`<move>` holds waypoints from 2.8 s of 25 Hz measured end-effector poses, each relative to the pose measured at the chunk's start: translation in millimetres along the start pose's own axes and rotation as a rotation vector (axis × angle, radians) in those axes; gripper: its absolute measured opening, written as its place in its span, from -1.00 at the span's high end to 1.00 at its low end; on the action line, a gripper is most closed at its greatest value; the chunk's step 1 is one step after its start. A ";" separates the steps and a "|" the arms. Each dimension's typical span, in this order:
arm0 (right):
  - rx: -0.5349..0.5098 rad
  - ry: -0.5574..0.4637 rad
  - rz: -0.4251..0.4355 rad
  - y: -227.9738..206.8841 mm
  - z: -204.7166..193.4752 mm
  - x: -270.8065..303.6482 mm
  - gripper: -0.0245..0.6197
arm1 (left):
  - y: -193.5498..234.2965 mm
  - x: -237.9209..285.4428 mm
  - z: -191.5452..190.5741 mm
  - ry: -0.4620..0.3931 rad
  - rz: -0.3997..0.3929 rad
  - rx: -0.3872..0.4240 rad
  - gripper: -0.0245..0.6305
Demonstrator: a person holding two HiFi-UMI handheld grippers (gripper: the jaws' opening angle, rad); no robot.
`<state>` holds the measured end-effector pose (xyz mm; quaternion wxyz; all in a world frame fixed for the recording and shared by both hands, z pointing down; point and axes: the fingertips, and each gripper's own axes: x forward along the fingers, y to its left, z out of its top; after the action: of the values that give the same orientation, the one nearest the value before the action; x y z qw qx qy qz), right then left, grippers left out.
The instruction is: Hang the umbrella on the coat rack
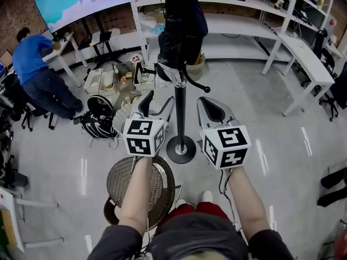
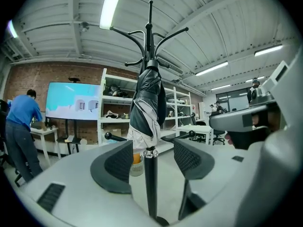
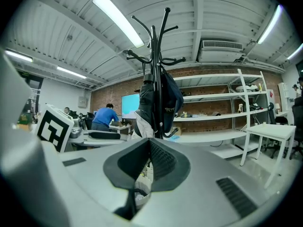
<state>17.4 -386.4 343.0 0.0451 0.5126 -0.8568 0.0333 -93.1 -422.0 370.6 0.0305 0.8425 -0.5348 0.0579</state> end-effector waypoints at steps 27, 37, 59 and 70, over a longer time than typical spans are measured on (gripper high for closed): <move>0.073 0.031 0.011 27.6 -33.9 -45.1 0.87 | -64.4 -68.3 -23.6 -0.002 -0.145 -0.050 0.89; 0.088 0.017 0.057 38.1 -37.0 -74.0 0.87 | -76.7 -105.4 -16.3 -0.047 -0.141 -0.068 0.89; 0.100 0.005 0.115 51.5 -33.1 -116.0 0.87 | -82.7 -148.9 -23.1 -0.061 -0.104 -0.120 0.89; 0.081 -0.024 0.125 61.7 -24.7 -127.7 0.87 | -87.1 -157.0 -16.5 -0.078 -0.125 -0.119 0.89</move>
<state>24.2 -242.9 352.6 0.0122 0.4600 -0.8855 0.0644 -81.5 -242.1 367.4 0.0632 0.8724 -0.4845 -0.0087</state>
